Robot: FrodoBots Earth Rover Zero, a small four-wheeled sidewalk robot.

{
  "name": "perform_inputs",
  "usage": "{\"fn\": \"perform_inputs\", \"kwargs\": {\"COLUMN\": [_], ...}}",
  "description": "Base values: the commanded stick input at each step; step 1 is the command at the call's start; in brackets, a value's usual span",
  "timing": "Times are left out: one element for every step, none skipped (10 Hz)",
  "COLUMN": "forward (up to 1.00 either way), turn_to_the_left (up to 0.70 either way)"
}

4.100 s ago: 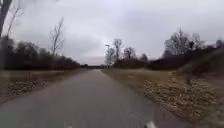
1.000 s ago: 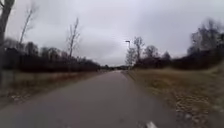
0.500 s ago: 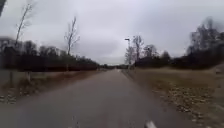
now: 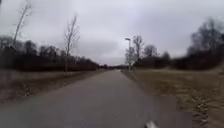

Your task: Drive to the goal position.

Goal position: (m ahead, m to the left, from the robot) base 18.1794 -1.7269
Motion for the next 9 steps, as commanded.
{"fn": "perform_inputs", "kwargs": {"forward": [0.91, 0.91, 0.91, 0.91, 0.91, 0.91, 0.91, 0.91, 0.91], "turn_to_the_left": [0.00, 0.00, 0.00, 0.00, -0.02, -0.08, -0.14, -0.24, -0.35]}}
